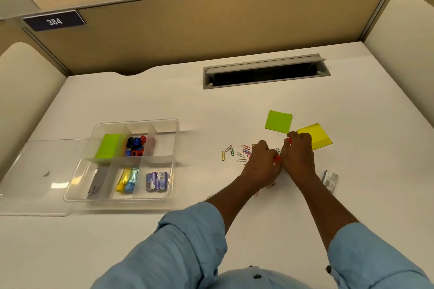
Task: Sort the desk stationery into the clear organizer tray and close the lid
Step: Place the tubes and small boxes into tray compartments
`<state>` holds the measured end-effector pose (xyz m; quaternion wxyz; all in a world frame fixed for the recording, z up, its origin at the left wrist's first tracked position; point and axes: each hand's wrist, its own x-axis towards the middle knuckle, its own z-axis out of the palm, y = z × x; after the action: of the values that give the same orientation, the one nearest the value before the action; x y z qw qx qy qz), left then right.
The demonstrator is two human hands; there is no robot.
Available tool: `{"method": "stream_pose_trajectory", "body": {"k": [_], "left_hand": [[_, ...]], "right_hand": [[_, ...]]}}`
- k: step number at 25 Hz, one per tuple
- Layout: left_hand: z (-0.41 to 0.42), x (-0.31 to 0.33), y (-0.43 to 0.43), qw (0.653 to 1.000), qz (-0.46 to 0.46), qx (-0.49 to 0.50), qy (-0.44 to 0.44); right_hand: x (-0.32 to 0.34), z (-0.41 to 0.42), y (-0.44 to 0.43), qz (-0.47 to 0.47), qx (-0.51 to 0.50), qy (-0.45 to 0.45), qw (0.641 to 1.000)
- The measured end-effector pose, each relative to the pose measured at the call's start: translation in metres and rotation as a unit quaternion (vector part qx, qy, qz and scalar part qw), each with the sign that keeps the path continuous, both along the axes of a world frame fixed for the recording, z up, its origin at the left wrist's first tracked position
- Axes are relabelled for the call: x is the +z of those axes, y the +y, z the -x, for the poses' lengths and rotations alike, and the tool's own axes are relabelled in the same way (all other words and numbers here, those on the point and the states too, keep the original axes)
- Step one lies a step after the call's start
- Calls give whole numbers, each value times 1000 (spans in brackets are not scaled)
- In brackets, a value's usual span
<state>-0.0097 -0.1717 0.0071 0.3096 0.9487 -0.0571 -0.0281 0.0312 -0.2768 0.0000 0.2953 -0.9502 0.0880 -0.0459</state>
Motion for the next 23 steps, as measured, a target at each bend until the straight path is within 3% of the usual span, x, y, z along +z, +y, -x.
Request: {"method": "stream_pose_trajectory", "body": {"k": [4,7,11,14,18,23], "left_hand": [[0,19,25,996,43,77,-8],[3,35,58,990,61,124,-25],[13,49,111,973,108,200,-45],[20,51,164,970,60,223,-74],[33,52,237,951,61,293,-76],[54,56,317,942,35,328,-65]], "right_hand": [[10,7,21,-97,18,25,995],[14,9,52,-57,24,-1,998],[27,17,107,-102,70,-21,992],[39,34,161,-122,153,-30,980],[49,62,237,-143,217,-17,966],[57,78,318,-101,271,-2,957]]}}
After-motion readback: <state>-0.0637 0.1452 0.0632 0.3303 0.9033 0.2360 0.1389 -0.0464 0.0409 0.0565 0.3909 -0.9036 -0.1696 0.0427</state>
